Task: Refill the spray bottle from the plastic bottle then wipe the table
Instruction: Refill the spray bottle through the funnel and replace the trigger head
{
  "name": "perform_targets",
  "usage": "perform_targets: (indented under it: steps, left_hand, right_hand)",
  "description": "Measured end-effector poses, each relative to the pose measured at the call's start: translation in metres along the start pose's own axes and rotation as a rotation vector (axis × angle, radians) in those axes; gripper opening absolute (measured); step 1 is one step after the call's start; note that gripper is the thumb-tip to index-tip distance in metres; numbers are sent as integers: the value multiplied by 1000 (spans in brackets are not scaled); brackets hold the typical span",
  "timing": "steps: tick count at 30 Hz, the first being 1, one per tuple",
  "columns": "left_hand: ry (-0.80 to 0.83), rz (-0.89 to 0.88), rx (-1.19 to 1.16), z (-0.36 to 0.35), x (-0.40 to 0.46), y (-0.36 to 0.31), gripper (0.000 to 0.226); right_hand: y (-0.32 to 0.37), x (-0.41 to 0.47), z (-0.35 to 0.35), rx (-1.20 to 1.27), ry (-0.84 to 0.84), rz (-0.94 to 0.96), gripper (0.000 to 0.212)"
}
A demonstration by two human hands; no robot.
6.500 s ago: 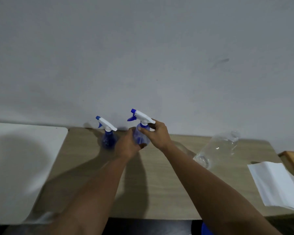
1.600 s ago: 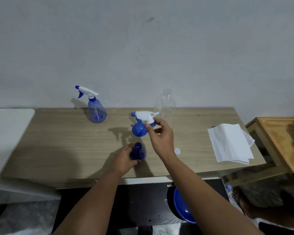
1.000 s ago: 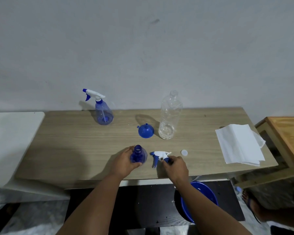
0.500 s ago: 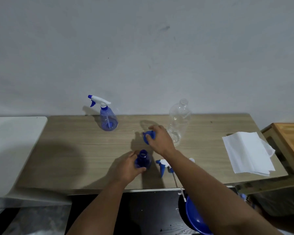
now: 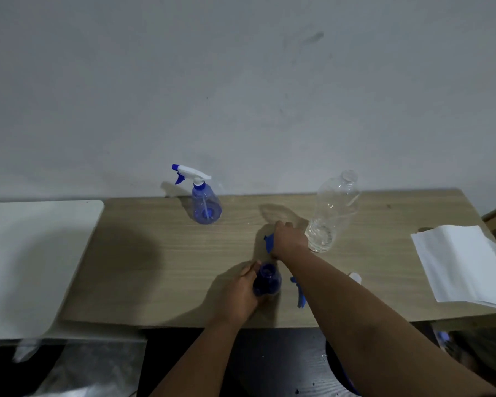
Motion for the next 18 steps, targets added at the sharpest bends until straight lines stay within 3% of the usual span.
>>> perform_targets:
  steps: [7,11,18]
  left_hand:
    - [-38,-9,-1,3,-10,2,62]
    - [-24,-19,-27,4,-21,2,65]
    - [-47,-2,-81,6,-35,1,65]
  right_hand:
    - [1,-16,9,194,26,-15,61]
    - [0,-35,29,644,16,-52,91]
    - [-13,-85,40,1349,18,-67,69]
Point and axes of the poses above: each hand's wrist, its own x-axis towards the middle knuckle, its own z-axis out of the back of the hand, y = z × x, the point moved 4 cm from there along x, towards the middle knuckle, and after that the axes turned 5 degrees about z, right-handed, at the moved point
